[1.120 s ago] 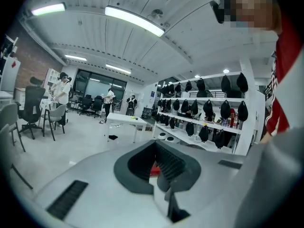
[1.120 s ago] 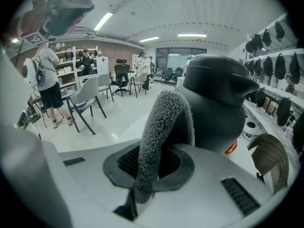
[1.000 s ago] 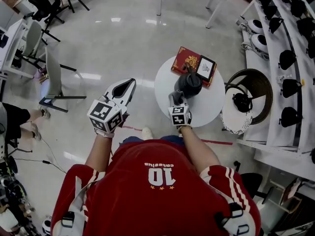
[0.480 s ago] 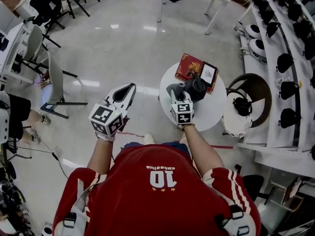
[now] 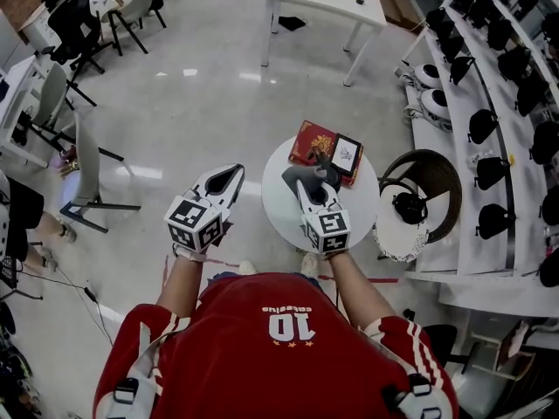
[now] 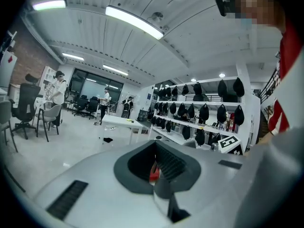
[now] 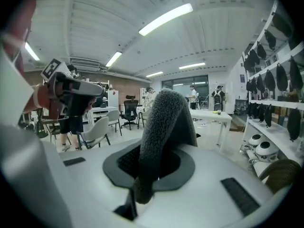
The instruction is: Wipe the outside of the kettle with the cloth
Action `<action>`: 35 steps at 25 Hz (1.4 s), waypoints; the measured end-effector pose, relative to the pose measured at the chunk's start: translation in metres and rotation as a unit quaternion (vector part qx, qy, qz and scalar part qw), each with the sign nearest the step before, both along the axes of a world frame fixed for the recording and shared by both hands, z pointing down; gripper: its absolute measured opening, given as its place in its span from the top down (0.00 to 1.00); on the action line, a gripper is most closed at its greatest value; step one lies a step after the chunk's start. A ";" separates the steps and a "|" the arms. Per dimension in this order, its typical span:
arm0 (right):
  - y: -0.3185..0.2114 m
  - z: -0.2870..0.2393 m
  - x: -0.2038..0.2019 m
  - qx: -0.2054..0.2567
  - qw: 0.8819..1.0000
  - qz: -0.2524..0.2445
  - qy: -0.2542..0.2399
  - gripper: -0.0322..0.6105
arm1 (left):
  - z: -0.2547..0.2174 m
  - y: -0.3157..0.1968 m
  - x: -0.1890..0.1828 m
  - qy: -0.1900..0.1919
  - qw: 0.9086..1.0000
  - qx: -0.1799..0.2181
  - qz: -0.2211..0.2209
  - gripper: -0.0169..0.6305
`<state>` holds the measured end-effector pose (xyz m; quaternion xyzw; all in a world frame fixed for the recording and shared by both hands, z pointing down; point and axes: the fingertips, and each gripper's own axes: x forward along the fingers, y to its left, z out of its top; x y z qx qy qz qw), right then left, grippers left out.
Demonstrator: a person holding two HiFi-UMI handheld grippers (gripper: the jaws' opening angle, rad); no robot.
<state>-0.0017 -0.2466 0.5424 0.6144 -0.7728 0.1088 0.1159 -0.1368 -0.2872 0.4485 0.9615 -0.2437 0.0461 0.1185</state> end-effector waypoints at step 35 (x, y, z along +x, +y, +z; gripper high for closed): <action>0.105 -0.165 0.214 0.109 0.989 0.104 -0.001 0.87 | -0.082 0.037 0.149 0.022 0.997 0.067 0.030 0.96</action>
